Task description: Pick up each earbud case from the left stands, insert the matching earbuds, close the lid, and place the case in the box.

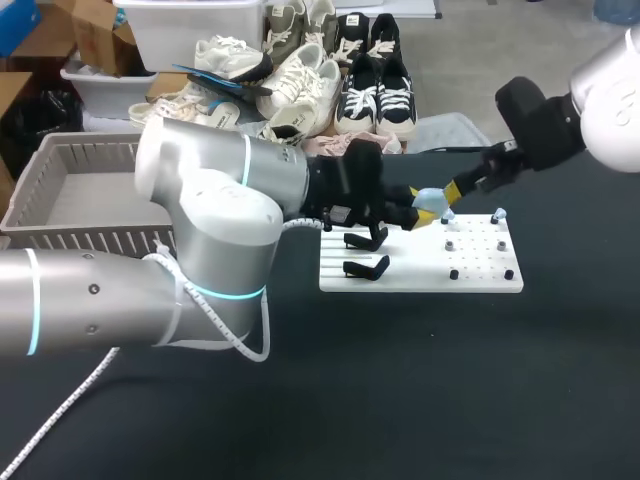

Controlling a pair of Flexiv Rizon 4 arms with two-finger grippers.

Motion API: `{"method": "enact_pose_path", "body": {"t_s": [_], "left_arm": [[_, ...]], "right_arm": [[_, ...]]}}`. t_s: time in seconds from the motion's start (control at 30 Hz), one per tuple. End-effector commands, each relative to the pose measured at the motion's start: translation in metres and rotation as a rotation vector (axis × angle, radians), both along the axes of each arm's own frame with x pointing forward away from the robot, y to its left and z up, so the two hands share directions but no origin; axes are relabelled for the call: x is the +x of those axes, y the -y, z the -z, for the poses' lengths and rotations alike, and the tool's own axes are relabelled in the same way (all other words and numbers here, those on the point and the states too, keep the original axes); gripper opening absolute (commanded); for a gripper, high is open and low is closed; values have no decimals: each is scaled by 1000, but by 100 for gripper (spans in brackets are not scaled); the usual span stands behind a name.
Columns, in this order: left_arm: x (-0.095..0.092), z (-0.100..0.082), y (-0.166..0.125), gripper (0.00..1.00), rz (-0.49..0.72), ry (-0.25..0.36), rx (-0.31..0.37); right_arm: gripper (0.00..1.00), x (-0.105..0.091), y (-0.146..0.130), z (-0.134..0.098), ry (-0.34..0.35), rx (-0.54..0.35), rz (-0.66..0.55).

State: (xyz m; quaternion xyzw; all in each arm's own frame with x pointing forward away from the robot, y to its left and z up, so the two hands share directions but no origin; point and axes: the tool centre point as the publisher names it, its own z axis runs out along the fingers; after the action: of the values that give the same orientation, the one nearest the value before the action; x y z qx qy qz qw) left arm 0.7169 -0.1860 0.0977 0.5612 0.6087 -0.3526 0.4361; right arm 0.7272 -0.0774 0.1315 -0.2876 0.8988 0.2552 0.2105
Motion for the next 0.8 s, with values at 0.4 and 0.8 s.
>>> {"method": "enact_pose_path", "body": {"t_s": [0.4, 0.8], "left_arm": [[5, -6, 2, 0, -18, 9, -10], [-3, -9, 2, 0, -3, 13, -18]], "right_arm": [[100, -7, 0, 3, -3, 6, -5], [100, -7, 0, 7, -2, 18, -1]]}}
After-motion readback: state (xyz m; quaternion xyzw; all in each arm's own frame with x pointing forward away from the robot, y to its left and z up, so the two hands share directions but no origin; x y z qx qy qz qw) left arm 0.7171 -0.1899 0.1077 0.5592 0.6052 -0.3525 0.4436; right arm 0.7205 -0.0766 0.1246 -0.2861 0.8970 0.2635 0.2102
